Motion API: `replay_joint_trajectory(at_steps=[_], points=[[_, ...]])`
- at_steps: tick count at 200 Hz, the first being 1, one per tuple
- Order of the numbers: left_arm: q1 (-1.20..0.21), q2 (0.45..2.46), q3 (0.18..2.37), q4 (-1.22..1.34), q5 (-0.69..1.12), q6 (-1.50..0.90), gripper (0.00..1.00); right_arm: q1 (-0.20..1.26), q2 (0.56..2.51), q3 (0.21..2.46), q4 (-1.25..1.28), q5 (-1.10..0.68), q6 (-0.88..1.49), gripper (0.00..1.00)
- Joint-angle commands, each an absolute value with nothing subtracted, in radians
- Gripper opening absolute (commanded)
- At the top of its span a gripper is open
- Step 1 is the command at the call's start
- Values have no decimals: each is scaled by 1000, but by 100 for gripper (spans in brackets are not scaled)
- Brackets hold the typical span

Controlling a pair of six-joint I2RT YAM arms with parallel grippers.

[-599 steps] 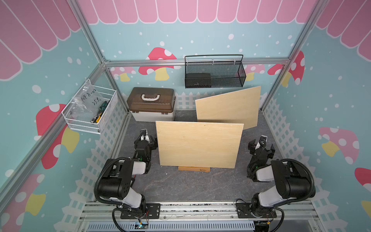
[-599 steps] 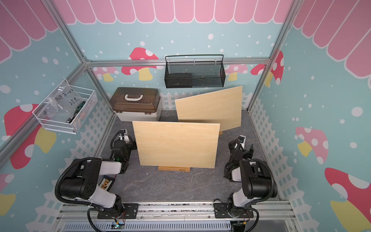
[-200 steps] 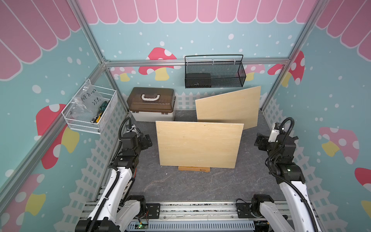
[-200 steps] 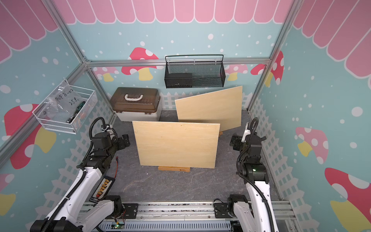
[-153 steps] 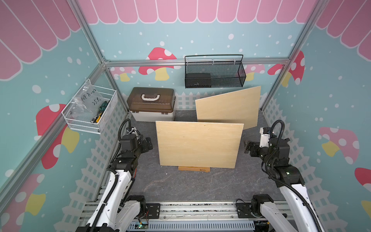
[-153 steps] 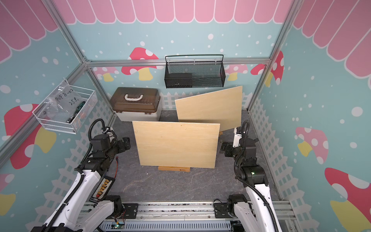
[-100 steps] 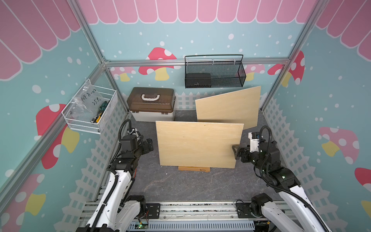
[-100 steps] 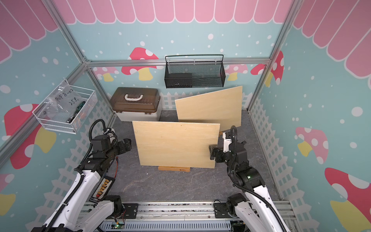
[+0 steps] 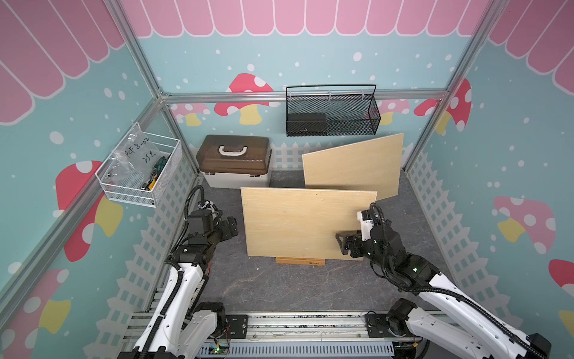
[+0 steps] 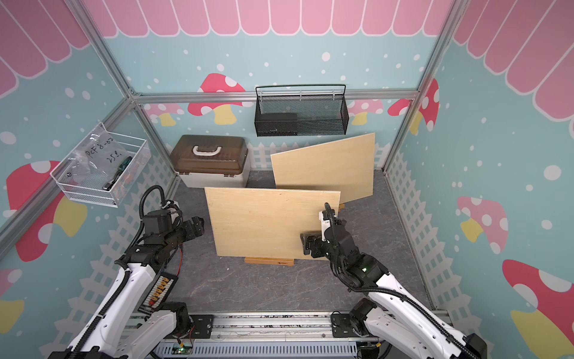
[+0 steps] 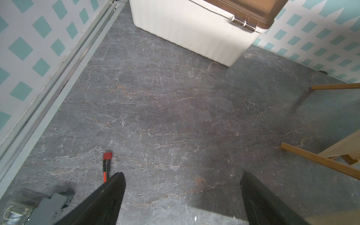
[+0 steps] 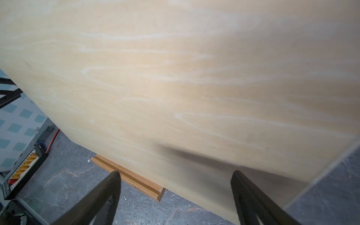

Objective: Disassemble the easel
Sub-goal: Move the easel to the center of the board.

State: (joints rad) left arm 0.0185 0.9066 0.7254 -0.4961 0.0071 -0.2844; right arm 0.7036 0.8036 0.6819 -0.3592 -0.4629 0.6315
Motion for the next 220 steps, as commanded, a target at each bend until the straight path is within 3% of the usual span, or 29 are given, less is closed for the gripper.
replay_joint_trajectory(at_steps=[1, 220], points=[[23, 903, 732, -526, 30, -307, 96, 738, 817, 662, -288, -383, 691, 91], [23, 827, 739, -715, -6, -409, 95, 762, 1157, 763, -175, -351, 662, 92]])
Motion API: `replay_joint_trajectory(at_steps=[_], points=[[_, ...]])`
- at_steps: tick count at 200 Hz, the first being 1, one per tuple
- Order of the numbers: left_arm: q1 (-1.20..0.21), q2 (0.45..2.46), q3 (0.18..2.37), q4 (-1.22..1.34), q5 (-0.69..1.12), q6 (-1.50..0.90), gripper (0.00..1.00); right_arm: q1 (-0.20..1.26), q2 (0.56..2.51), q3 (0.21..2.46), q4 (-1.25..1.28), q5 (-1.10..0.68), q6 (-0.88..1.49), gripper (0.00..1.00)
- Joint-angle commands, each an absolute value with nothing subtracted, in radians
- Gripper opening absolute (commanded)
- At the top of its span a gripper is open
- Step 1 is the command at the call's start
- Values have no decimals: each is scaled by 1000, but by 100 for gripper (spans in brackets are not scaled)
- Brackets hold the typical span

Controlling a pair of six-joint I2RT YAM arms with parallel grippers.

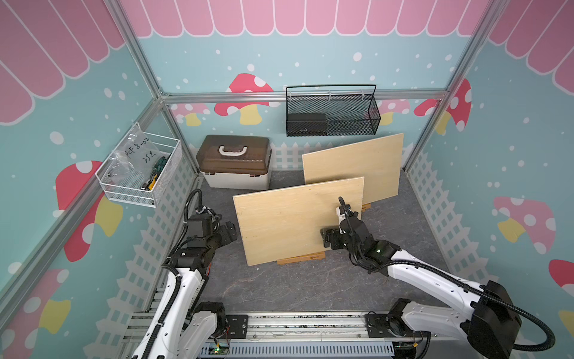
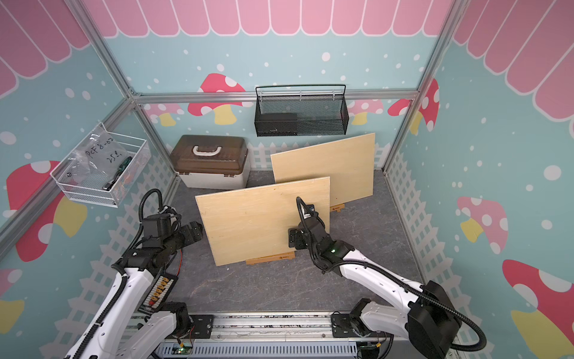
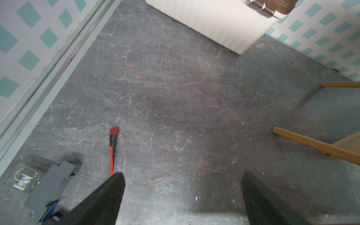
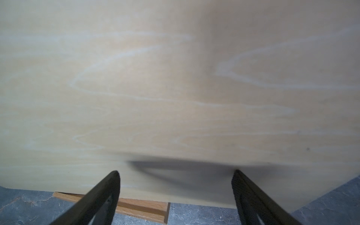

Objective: Disassemble the easel
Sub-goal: Move the easel to the center of the board.

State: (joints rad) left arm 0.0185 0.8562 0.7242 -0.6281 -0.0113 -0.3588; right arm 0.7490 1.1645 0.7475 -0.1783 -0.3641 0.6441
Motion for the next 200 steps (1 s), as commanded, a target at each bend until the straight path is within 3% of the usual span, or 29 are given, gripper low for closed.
replay_joint_trajectory(at_steps=[1, 69, 200], points=[[23, 826, 739, -720, -7, -411, 95, 763, 1154, 761, -177, -350, 662, 92], [-31, 791, 732, -782, -4, -496, 93, 890, 1045, 588, -154, -347, 814, 89], [-45, 735, 738, -830, -25, -569, 94, 970, 1223, 489, 123, -305, 883, 81]])
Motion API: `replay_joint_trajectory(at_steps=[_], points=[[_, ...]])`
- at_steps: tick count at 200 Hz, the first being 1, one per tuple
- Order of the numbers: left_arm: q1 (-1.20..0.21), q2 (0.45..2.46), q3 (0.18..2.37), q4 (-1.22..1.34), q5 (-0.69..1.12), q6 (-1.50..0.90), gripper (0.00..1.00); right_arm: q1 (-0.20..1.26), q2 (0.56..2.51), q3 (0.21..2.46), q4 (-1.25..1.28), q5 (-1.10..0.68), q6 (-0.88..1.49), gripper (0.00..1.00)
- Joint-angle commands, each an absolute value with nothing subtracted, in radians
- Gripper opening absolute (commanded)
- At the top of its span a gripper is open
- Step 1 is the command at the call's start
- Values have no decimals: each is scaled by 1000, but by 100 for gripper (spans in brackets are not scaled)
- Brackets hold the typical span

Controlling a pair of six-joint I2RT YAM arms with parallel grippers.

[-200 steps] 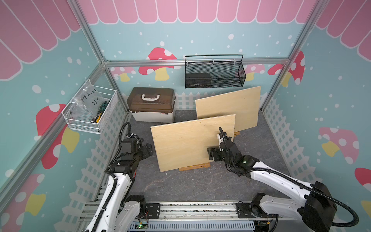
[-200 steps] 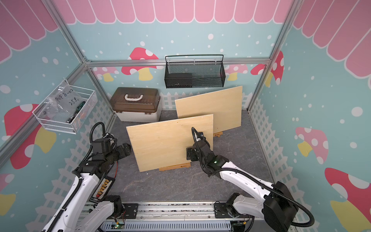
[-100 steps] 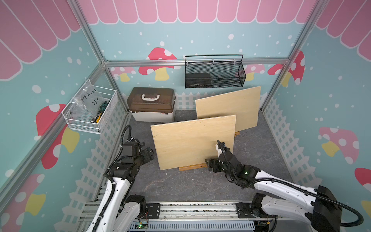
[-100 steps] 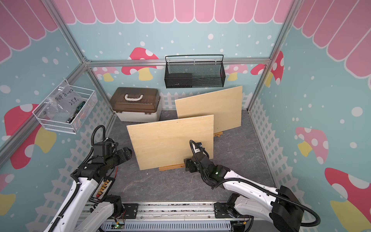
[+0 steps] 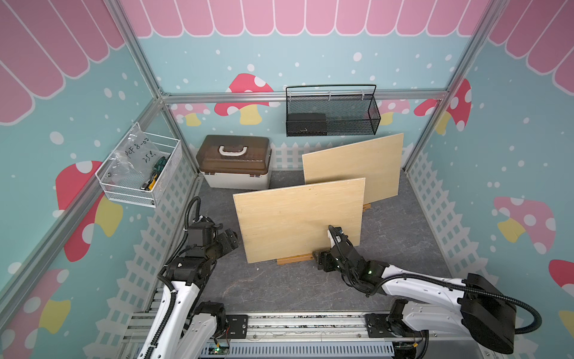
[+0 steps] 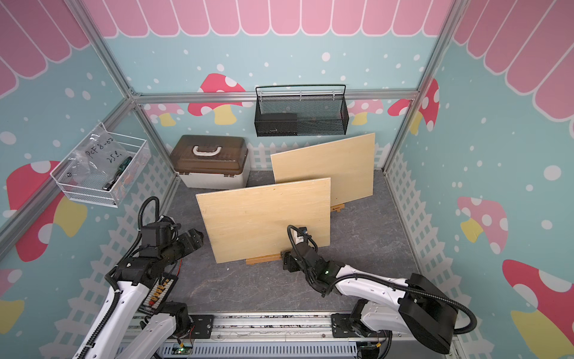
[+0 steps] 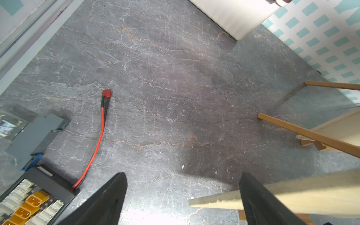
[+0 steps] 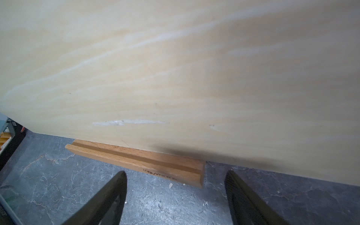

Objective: Disassemble the easel
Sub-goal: Move the easel to the center of the board.

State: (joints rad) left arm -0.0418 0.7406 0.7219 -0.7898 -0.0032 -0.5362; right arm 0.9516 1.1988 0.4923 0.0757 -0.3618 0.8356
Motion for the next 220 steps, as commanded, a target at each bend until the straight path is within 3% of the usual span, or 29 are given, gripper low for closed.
replay_joint_trajectory(at_steps=[1, 80, 220], points=[[-46, 735, 739, -830, -26, -569, 94, 971, 1224, 488, 125, -304, 885, 81], [-46, 706, 758, -861, -49, -570, 94, 1061, 1281, 480, 202, -285, 935, 79], [-46, 710, 761, -859, -34, -561, 94, 1083, 1455, 589, 194, -328, 889, 79]])
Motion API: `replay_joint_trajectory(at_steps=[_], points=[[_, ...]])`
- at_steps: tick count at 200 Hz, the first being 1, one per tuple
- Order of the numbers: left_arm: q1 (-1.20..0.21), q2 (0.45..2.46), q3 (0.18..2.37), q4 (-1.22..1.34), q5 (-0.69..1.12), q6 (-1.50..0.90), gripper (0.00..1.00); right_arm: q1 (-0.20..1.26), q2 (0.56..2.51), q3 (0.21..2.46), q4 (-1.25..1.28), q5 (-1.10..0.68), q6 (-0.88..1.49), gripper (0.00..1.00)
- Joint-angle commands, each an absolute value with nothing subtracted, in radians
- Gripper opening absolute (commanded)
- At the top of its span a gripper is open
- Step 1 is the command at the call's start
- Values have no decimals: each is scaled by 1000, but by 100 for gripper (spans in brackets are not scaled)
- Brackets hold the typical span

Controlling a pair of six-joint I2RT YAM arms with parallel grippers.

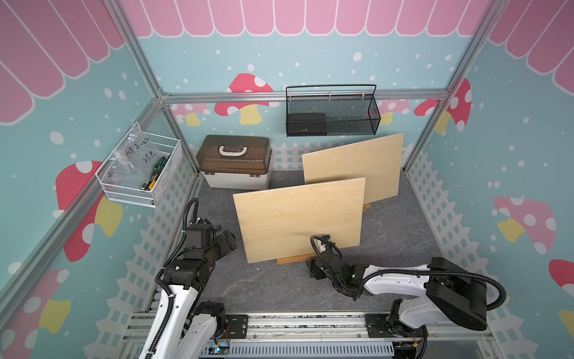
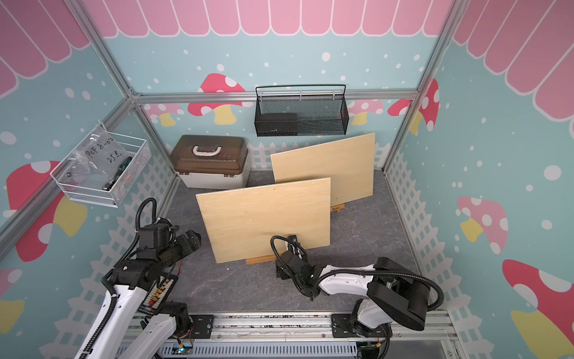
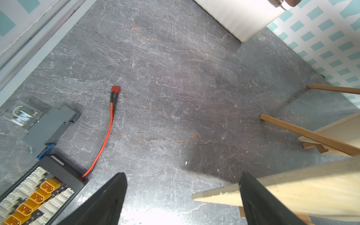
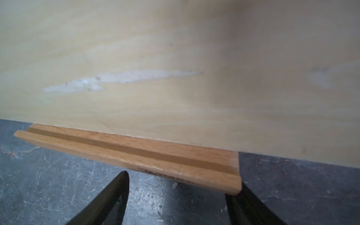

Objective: Disassemble the easel
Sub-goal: Move the easel to the center of the board.

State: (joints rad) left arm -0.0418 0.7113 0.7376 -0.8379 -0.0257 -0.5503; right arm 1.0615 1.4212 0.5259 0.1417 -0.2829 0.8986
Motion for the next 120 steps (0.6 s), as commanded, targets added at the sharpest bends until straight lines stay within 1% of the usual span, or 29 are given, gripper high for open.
replay_joint_trajectory(at_steps=[1, 120], points=[[-46, 711, 761, -859, -34, -561, 94, 1084, 1457, 591, 193, -328, 888, 79], [-45, 692, 775, -882, -52, -566, 94, 1033, 1630, 767, 225, -358, 817, 81]])
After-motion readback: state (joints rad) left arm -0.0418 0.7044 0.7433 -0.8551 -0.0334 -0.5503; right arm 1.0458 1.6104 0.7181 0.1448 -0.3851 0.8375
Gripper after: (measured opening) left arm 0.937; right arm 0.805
